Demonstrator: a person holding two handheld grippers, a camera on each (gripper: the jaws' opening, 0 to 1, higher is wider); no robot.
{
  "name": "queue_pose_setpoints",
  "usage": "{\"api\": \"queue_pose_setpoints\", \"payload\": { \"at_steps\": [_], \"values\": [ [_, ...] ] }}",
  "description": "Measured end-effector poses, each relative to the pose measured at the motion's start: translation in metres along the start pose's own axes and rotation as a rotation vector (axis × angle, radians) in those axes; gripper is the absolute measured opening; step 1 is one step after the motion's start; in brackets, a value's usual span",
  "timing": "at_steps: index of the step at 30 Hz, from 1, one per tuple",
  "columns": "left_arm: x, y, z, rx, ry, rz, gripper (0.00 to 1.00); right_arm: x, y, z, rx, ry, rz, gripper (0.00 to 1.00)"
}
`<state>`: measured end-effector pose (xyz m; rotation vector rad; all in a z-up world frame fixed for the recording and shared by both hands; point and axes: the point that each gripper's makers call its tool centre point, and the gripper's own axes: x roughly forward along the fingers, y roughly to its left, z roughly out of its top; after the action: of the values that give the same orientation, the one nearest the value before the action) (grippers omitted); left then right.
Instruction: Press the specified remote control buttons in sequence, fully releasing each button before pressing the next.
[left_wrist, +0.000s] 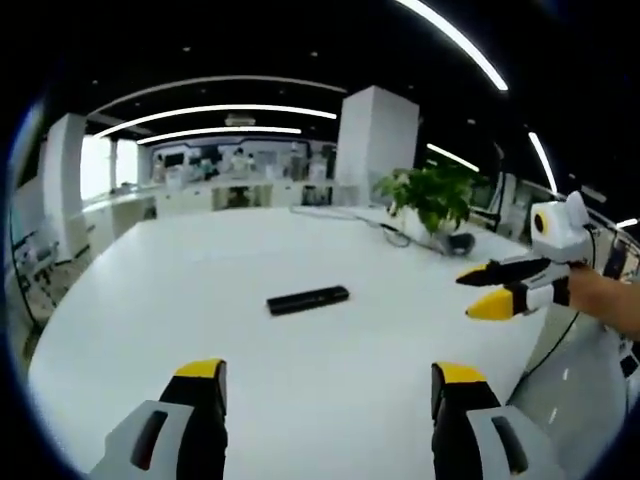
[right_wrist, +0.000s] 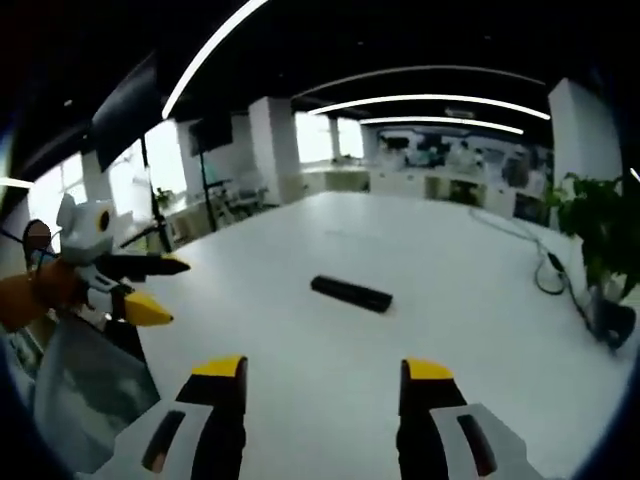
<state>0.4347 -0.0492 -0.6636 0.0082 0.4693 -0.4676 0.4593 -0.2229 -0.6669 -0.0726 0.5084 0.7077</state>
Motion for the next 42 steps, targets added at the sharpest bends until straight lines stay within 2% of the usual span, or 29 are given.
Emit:
{"api": "queue_pose_setpoints", "payload": {
  "at_steps": [4, 9, 11, 14, 18, 30, 34, 39, 42],
  "values": [
    [-0.004, -0.007, -0.001, -0.010, 0.001, -0.009, 0.87, -0.002, 0.008, 0.001, 0.011, -0.003, 0.011, 0.59],
    [-0.010, -0.010, 0.017, -0.027, -0.048, 0.008, 0.87, -0.009, 0.018, 0.012, 0.011, -0.030, 0.019, 0.58],
    [-0.009, -0.014, 0.020, -0.018, -0.054, 0.005, 0.87, -0.010, 0.019, 0.013, 0.015, -0.033, 0.015, 0.58],
    [-0.006, -0.021, 0.016, 0.022, -0.043, 0.003, 0.86, -0.010, 0.019, 0.010, 0.018, -0.032, 0.018, 0.58],
    [-0.002, -0.027, 0.007, 0.021, -0.019, -0.010, 0.86, -0.010, 0.019, -0.002, 0.021, -0.003, 0.018, 0.57],
    [0.002, -0.030, -0.018, -0.010, 0.043, -0.017, 0.85, -0.013, 0.028, -0.021, 0.052, 0.039, 0.044, 0.57],
    [0.002, -0.030, -0.015, -0.017, 0.032, -0.013, 0.85, -0.011, 0.028, -0.021, 0.042, 0.045, 0.046, 0.57],
    [0.005, -0.030, -0.002, -0.032, -0.032, -0.011, 0.83, -0.011, 0.024, -0.011, 0.037, 0.007, 0.036, 0.56],
    [0.007, -0.030, -0.003, -0.030, -0.034, -0.012, 0.82, -0.010, 0.022, -0.010, 0.039, 0.000, 0.033, 0.56]
  ]
}}
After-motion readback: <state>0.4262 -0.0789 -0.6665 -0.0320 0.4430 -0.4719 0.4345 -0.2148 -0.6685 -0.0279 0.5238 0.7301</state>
